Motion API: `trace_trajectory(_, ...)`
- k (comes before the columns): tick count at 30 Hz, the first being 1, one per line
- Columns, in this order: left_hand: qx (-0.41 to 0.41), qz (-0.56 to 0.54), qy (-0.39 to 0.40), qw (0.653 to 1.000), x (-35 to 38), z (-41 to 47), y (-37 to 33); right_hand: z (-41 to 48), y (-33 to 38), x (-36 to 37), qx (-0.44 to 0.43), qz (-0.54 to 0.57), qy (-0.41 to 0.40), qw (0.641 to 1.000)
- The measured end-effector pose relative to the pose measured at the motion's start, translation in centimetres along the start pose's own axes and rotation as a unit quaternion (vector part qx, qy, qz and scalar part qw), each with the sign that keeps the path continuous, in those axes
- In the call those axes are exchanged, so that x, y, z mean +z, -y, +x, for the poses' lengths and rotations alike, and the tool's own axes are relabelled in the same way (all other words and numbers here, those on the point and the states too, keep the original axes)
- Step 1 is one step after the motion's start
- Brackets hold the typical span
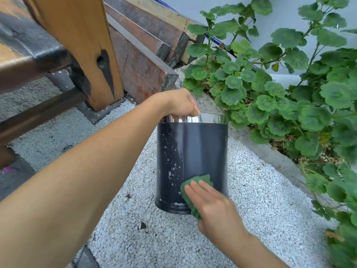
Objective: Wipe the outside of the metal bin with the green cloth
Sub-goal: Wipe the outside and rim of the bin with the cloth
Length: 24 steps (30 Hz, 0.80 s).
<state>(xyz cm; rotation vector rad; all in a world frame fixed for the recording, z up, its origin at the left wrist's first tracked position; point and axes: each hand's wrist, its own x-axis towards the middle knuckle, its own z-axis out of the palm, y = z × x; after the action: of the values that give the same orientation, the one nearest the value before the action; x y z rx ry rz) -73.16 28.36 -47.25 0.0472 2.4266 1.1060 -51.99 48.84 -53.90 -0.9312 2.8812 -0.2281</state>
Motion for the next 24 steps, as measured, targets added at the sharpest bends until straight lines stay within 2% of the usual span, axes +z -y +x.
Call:
trace_trajectory(5, 0.008, -0.001, 0.005, 1.0, 0.1, 0.1, 0.4, -2.6, 0.6, 1.4, -0.001, 0.004, 0.043, 0.999)
trace_trajectory(12, 0.046, 0.047, 0.085, 0.994, -2.2, -1.7, 3.1, -2.7, 0.4, 0.9, 0.003, 0.009, 0.046, 0.999)
trace_trajectory(18, 0.01, 0.062, 0.038, 0.997, -3.9, -2.9, 7.8, -2.0, 0.1, 0.5, 0.018, 0.026, 0.037, 0.999)
trace_trajectory(21, 0.008, 0.022, 0.011, 1.0, -3.9, -3.2, 9.7, -1.7, -0.1, 0.6, 0.024, 0.04, 0.03, 0.998)
trace_trajectory(24, 0.017, -0.025, 0.025, 0.999, -3.7, -3.9, 10.0, -1.8, -0.4, 0.5, 0.025, 0.053, 0.036, 0.998)
